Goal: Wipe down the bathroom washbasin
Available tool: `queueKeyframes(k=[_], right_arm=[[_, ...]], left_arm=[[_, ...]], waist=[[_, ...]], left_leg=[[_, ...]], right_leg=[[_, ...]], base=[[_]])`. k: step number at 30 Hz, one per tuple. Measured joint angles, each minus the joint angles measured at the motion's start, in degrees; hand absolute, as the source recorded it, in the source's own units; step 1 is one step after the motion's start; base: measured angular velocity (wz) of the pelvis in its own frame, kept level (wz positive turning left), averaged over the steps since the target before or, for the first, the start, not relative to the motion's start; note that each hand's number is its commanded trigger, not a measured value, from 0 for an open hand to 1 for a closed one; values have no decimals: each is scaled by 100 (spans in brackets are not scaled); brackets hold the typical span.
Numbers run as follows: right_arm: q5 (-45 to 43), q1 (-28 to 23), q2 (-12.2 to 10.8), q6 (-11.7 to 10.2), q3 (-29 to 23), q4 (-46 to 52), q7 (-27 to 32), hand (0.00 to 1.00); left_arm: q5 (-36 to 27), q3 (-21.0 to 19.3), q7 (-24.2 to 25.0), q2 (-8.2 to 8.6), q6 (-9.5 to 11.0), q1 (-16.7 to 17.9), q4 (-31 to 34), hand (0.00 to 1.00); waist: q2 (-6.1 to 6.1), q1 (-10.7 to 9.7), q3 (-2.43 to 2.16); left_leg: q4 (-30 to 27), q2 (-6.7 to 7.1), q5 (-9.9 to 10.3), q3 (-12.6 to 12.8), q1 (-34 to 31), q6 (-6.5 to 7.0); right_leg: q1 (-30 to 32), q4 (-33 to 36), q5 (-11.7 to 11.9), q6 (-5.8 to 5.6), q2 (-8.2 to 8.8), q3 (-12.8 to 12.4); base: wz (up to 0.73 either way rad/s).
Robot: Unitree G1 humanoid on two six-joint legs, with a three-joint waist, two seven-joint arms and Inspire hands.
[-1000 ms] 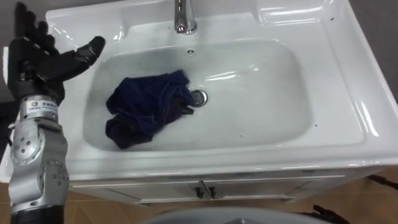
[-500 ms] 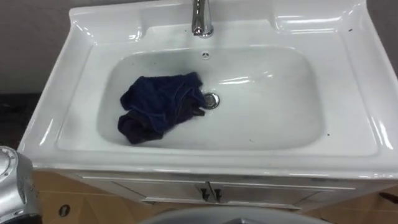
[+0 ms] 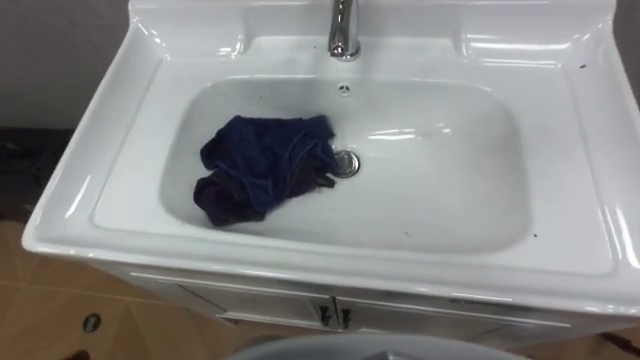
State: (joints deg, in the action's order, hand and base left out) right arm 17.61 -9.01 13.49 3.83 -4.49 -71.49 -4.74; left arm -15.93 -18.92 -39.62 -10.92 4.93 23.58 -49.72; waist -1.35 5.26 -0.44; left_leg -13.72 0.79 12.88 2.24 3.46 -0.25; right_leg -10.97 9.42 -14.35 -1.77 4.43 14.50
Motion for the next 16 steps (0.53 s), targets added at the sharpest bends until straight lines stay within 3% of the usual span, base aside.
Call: queueKeyframes(k=[5, 8, 14, 16], right_arm=[[16, -25, 9, 8, 44, 8, -73, 0], [-9, -91, 13, 107, 50, -30, -139, 0], [-20, 68, 25, 97, 95, -165, -304, 0], [-20, 112, 20, 77, 107, -159, -430, 0]], left_arm=[[-35, 180, 279, 5, -107, 95, -753, 0], [-20, 189, 633, 19, -329, 105, -1079, 0], [429, 464, 1615, 91, -616, -158, -1439, 0], [857, 686, 2031, 95, -670, -205, -1408, 0]], waist=[[-58, -21, 3], [-72, -44, 7], [-41, -95, 18], [-29, -189, 21]], left_leg=[[0, 11, 0, -4, -13, 0], [7, 13, 1, 1, 21, 0], [6, 20, 0, -4, 3, 1], [-9, 24, 0, -3, -20, 2]], right_leg=[[-40, -70, 0, 0, -2, 23], [-92, -84, -7, -3, 5, 52], [-99, -78, -11, -4, 15, 72], [-92, -81, -12, -6, 18, 75]], base=[[2], [1], [0], [0]])
